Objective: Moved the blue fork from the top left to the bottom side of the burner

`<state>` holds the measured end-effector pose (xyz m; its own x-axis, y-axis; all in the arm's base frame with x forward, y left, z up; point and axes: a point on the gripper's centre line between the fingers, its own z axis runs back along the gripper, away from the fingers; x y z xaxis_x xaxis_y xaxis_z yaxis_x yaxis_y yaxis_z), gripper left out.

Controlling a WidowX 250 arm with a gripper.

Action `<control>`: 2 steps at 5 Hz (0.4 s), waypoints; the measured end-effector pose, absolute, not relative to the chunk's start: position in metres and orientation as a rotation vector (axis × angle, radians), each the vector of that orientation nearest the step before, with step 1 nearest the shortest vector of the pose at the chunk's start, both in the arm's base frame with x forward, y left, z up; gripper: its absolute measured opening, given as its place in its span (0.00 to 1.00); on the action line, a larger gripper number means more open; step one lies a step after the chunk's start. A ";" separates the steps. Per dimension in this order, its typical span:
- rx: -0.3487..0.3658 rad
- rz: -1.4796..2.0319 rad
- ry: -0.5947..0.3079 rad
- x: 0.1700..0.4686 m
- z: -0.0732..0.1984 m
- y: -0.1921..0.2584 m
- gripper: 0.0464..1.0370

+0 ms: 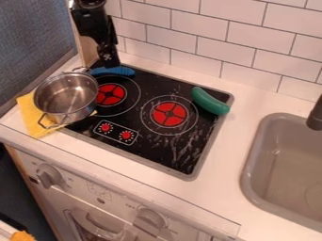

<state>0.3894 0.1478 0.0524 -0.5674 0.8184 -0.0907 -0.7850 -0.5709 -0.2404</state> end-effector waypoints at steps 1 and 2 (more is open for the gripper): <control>-0.207 2.155 -0.189 0.389 0.040 0.143 0.96; -0.178 2.151 -0.194 0.391 0.033 0.140 0.96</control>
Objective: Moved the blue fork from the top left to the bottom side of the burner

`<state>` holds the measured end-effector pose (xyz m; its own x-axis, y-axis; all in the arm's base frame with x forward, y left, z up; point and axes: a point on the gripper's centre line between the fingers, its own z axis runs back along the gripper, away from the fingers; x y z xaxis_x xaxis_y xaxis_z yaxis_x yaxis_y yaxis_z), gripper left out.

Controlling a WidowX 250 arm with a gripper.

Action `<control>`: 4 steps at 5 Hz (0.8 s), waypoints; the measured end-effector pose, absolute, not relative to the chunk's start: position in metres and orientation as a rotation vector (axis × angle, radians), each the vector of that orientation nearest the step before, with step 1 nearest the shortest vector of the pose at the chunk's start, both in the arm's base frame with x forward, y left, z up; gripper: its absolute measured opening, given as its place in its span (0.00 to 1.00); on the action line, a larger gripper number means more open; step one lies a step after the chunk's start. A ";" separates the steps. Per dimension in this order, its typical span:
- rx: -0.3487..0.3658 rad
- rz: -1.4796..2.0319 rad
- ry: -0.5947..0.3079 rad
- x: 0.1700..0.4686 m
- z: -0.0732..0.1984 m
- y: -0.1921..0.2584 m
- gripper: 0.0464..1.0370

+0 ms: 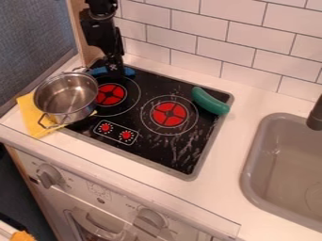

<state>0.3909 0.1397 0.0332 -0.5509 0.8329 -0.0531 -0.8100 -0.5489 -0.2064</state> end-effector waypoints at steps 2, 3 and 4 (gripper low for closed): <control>-0.121 2.147 -0.210 0.395 0.019 0.148 0.96; -0.114 2.139 -0.218 0.399 0.016 0.155 0.90; -0.098 2.134 -0.203 0.398 0.014 0.158 0.62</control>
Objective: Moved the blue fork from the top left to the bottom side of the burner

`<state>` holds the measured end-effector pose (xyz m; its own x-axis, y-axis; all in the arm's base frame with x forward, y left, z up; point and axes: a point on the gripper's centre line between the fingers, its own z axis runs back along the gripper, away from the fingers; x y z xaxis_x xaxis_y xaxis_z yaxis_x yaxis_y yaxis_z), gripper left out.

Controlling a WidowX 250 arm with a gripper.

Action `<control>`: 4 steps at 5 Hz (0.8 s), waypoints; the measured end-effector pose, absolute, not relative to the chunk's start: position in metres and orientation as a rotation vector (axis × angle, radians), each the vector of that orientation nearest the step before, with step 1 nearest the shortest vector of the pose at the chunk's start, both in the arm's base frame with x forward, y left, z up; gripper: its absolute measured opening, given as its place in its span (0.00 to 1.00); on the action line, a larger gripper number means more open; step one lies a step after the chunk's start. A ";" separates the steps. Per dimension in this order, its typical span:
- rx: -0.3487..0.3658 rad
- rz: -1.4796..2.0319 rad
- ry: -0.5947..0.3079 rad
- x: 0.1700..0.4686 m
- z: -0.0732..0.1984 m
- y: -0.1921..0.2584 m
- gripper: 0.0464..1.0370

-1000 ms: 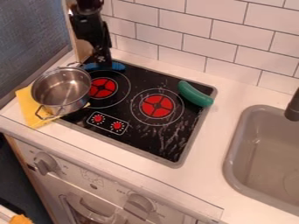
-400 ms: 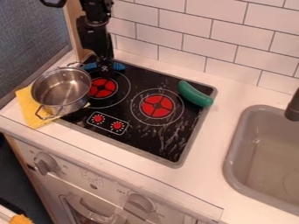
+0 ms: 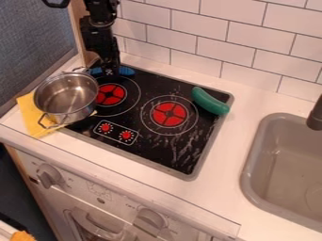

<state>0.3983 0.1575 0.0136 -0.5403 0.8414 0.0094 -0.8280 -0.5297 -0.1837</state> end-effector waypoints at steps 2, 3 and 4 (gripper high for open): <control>-0.105 2.147 -0.208 0.395 0.012 0.157 0.37; -0.101 2.123 -0.218 0.396 0.013 0.156 0.37; -0.141 2.085 -0.201 0.399 0.015 0.151 0.37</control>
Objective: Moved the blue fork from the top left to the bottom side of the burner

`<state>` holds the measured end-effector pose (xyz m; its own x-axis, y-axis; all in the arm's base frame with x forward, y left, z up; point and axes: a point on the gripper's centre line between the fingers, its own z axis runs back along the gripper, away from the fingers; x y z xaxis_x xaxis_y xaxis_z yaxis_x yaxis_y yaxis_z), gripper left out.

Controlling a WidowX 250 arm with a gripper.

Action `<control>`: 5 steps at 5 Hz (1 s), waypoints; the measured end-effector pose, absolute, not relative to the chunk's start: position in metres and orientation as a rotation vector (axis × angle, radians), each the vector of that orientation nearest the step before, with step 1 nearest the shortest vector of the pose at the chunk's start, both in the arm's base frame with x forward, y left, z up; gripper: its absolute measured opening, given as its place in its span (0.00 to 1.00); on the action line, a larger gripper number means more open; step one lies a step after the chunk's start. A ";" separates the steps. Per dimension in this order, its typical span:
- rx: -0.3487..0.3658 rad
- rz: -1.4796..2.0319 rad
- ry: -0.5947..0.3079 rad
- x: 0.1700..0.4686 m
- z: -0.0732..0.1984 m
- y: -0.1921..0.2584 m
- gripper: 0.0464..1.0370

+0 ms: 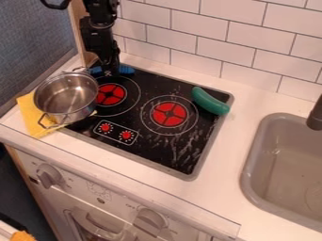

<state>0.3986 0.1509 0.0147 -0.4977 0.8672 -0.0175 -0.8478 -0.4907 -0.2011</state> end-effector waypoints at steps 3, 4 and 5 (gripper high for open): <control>-0.273 1.897 -0.199 0.417 0.046 0.097 0.37; -0.316 1.860 -0.229 0.411 0.069 0.086 0.37; -0.350 1.827 -0.259 0.401 0.092 0.078 0.37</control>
